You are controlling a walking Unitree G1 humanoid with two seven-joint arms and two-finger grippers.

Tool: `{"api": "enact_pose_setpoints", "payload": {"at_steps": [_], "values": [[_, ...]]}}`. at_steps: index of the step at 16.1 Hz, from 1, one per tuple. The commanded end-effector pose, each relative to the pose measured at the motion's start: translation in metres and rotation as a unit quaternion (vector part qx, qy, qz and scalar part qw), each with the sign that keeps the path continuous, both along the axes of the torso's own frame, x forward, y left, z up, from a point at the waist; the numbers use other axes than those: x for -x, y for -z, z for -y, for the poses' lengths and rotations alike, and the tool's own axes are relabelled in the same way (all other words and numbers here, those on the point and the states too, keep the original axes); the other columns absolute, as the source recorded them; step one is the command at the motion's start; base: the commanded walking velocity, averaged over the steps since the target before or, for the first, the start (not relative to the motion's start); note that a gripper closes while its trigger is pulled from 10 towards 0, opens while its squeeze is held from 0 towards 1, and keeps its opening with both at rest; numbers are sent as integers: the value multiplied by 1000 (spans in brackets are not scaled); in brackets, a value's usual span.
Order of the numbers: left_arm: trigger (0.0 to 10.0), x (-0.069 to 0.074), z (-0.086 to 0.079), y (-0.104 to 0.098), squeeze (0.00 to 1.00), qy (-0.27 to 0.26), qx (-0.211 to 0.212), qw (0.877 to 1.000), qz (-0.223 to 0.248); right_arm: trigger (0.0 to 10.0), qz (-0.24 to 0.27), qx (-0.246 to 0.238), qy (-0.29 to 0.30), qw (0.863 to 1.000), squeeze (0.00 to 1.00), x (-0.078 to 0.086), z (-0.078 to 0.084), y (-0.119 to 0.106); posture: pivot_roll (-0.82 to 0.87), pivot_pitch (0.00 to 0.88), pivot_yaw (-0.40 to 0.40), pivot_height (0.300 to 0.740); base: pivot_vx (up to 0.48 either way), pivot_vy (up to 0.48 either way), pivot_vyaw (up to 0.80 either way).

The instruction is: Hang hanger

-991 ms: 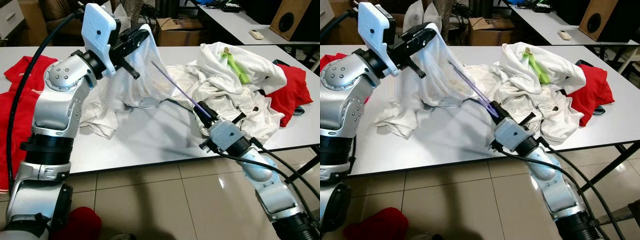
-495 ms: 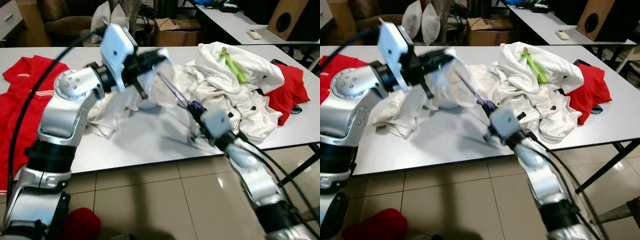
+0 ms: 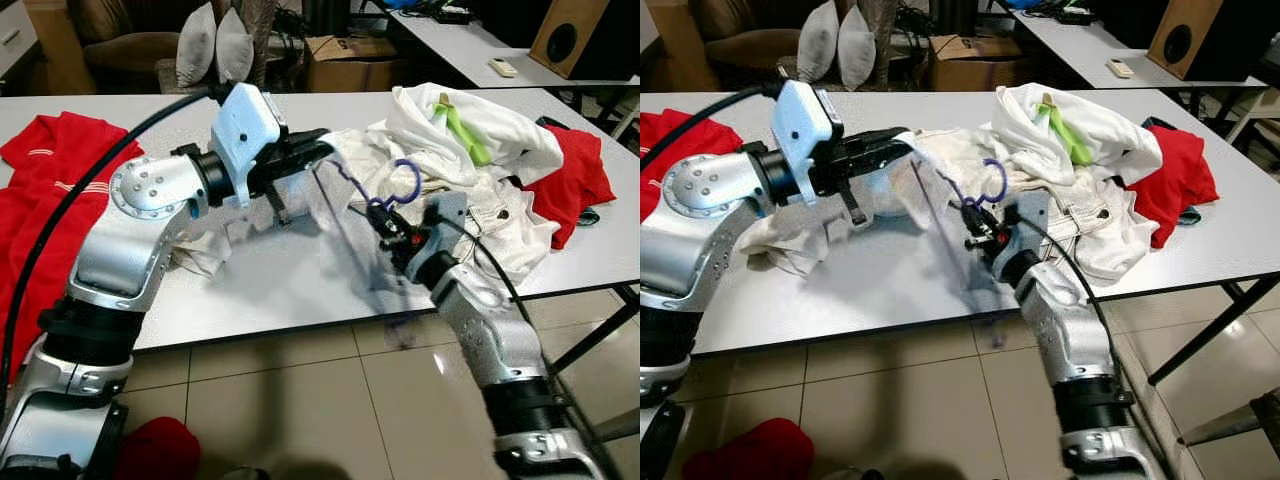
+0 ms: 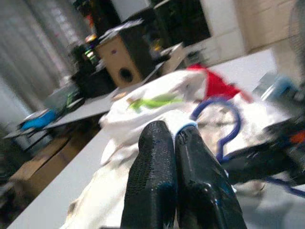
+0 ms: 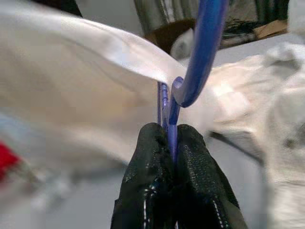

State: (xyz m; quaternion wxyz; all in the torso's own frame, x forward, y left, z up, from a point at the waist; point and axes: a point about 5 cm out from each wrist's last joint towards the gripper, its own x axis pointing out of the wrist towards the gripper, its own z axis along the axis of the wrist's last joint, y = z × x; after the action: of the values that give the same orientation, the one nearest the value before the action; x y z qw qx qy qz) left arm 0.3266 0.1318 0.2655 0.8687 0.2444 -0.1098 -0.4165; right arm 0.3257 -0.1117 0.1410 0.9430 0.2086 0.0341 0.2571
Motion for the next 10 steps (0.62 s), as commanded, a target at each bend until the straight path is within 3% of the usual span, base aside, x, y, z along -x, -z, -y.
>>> {"api": "enact_pose_setpoints", "payload": {"at_steps": [1,2,4,5,7,9,10], "values": [[0,-3,-5,8,0,-24,-17,1000,-3,10000,16,-38,-1,999,0,-4,4,-17,-162,0,-20,740,0,0,0],[0,-4,-8,11,0,-33,-30,999,-5,10000,10,-53,2,999,0,-5,4,-19,-162,0,-18,740,0,0,0],[0,-16,-34,30,0,-116,-55,991,-25,10000,-37,-183,49,981,0,-15,6,-27,-160,0,-12,740,0,0,0],[0,-16,-36,31,0,-119,-57,991,-29,10000,-58,-214,68,973,0,-17,7,-25,-157,0,-9,740,0,0,0],[0,-16,-36,31,0,-118,-55,991,-30,10000,-69,-226,75,969,0,-18,8,-24,-157,0,-9,740,0,0,0],[0,-14,-45,41,0,-121,-90,988,-39,10000,-105,-327,98,934,0,-20,8,-28,-151,0,2,740,0,0,0],[0,-13,-43,42,0,-110,-90,989,-41,10000,-111,-344,104,927,0,-21,8,-28,-152,0,4,740,0,0,0]]}}
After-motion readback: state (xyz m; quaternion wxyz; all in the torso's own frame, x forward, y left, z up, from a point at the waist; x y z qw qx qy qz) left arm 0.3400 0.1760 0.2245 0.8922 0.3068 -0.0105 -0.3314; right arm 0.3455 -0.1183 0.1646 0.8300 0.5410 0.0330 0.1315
